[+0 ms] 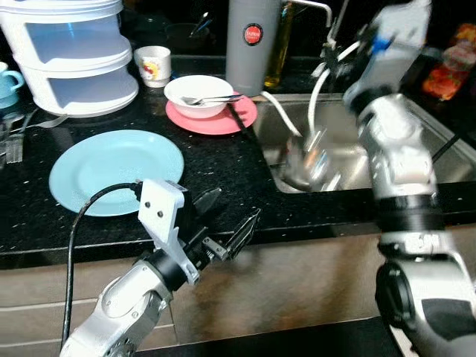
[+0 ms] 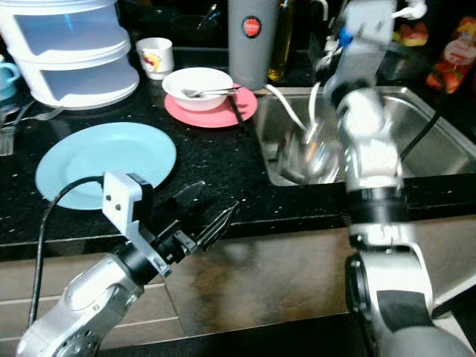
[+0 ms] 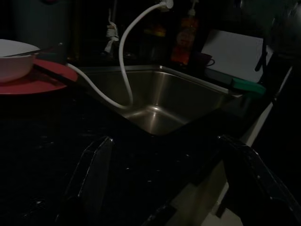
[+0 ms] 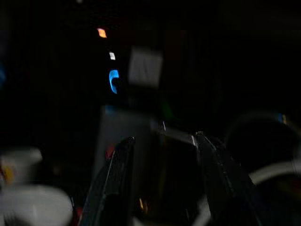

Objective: Kitchen organization

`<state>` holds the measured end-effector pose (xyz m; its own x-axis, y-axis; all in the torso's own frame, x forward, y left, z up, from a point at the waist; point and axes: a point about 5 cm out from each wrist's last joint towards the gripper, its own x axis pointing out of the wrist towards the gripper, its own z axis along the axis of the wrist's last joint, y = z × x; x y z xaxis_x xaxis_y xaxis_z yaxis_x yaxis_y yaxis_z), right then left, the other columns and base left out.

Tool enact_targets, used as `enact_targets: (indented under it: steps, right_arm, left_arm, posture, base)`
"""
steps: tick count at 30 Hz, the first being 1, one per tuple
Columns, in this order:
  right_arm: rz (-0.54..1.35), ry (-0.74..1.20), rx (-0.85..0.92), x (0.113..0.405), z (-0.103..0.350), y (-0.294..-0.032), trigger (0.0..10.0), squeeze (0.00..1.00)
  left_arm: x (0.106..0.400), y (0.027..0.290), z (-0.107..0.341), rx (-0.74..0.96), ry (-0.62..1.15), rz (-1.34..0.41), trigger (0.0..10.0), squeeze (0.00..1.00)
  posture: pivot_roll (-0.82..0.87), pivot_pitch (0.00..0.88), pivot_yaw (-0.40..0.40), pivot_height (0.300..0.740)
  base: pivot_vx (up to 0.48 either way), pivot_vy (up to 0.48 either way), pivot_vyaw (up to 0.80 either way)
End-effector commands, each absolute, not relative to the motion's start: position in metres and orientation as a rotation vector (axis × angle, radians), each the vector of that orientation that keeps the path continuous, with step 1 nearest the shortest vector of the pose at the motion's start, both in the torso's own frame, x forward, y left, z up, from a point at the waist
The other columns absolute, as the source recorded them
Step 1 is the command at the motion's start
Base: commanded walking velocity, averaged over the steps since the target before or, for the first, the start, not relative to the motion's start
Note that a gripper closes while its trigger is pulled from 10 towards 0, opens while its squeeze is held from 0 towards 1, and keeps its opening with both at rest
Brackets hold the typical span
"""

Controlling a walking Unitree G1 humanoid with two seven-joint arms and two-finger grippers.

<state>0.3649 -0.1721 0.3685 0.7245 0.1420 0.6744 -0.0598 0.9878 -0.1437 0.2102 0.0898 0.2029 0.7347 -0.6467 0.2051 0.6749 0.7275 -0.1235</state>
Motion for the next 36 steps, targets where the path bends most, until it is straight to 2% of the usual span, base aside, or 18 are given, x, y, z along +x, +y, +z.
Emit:
enact_targets:
  steps: [1,4,6,7,8,10,11,13,16,21,25,28,29,30,32,33,34,36]
  right_arm:
    - [0.089,-0.776,-0.080,0.363,0.371,-0.178,10.0,0.00]
    - [0.100,-0.804,-0.027,0.361,0.377,-0.180,10.0,0.00]
    - [0.164,-0.819,0.031,0.357,0.380,-0.176,10.0,0.00]
    - [0.271,-0.824,0.084,0.354,0.382,-0.167,10.0,0.00]
    - [0.271,-0.824,0.084,0.354,0.382,-0.167,10.0,0.00]
    - [0.527,-0.814,0.118,0.345,0.377,-0.142,10.0,0.00]
    - [0.527,-0.814,0.118,0.345,0.377,-0.142,10.0,0.00]
    - [0.800,-0.743,0.030,0.332,0.357,-0.111,10.0,0.00]
    - [0.990,-0.648,-0.068,0.321,0.332,-0.088,10.0,0.00]
    - [1.096,-0.567,-0.181,0.316,0.313,-0.077,10.0,0.00]
    - [1.112,-0.513,-0.322,0.317,0.300,-0.068,10.0,0.00]
    - [1.110,-0.505,-0.351,0.317,0.297,-0.062,10.0,0.00]
    - [1.096,-0.507,-0.348,0.317,0.296,-0.057,10.0,0.04]
    - [1.081,-0.508,-0.335,0.318,0.296,-0.053,10.0,0.15]
    - [1.074,-0.507,-0.321,0.318,0.295,-0.050,10.0,0.15]
    - [1.073,-0.508,-0.315,0.318,0.294,-0.048,10.0,0.04]
    - [1.074,-0.509,-0.309,0.317,0.294,-0.047,10.0,0.00]
    - [1.056,-0.503,-0.311,0.318,0.293,-0.046,10.0,0.00]
  left_arm:
    - [0.209,0.088,0.202,-0.199,-0.139,-0.738,10.0,0.00]
    - [0.209,0.088,0.202,-0.200,-0.140,-0.737,10.0,0.00]
    - [0.209,0.088,0.202,-0.201,-0.140,-0.737,10.0,0.00]
    - [0.209,0.088,0.202,-0.202,-0.139,-0.737,10.0,0.00]
    - [0.209,0.088,0.202,-0.202,-0.139,-0.737,10.0,0.00]
    - [0.209,0.087,0.201,-0.203,-0.136,-0.742,10.0,0.00]
    - [0.209,0.087,0.201,-0.203,-0.136,-0.742,10.0,0.00]
    - [0.209,0.086,0.202,-0.204,-0.138,-0.747,10.0,0.00]
    - [0.210,0.086,0.202,-0.205,-0.140,-0.747,10.0,0.00]
    - [0.210,0.086,0.202,-0.207,-0.142,-0.745,10.0,0.00]
    - [0.210,0.087,0.202,-0.204,-0.141,-0.741,10.0,0.00]
    - [0.209,0.088,0.202,-0.202,-0.141,-0.739,10.0,0.00]
    - [0.209,0.089,0.201,-0.196,-0.138,-0.731,10.0,0.00]
    - [0.211,0.093,0.200,-0.174,-0.134,-0.693,10.0,0.00]
    - [0.215,0.099,0.198,-0.147,-0.130,-0.627,10.0,0.00]
    - [0.219,0.106,0.197,-0.134,-0.132,-0.565,10.0,0.00]
    - [0.222,0.113,0.197,-0.124,-0.135,-0.506,10.0,0.00]
    - [0.224,0.125,0.197,-0.111,-0.143,-0.427,10.0,0.00]
  posture:
    - [0.15,0.000,-0.040,0.740]
    - [0.15,0.000,-0.039,0.740]
    - [0.15,0.000,-0.039,0.740]
    - [0.14,0.000,-0.035,0.740]
    - [0.14,0.000,-0.035,0.740]
    - [0.14,0.000,-0.032,0.740]
    - [0.14,0.000,-0.032,0.740]
    - [0.14,0.000,-0.032,0.740]
    - [0.14,0.000,-0.034,0.740]
    - [0.14,0.000,-0.034,0.740]
    - [0.14,0.000,-0.032,0.740]
    - [0.14,0.000,-0.033,0.740]
    - [0.14,0.000,-0.033,0.740]
    - [0.15,0.000,-0.037,0.740]
    - [0.15,0.000,-0.037,0.740]
    - [0.15,0.000,-0.037,0.740]
    - [0.15,0.000,-0.037,0.740]
    - [0.15,0.000,-0.037,0.740]
  base:
    - [0.000,0.000,0.00]
    - [0.000,0.000,0.00]
    - [0.000,0.000,0.00]
    - [0.000,0.000,0.00]
    - [0.000,0.000,0.00]
    - [0.000,0.000,0.00]
    - [0.000,0.000,0.00]
    - [0.000,0.000,0.00]
    - [0.000,0.000,0.00]
    - [0.000,0.000,0.00]
    - [0.000,0.000,0.00]
    - [0.000,0.000,0.00]
    - [0.000,0.000,0.00]
    - [0.000,0.000,0.00]
    - [0.000,0.000,0.00]
    - [0.000,0.000,0.00]
    - [0.000,0.000,0.00]
    - [0.000,0.000,0.00]
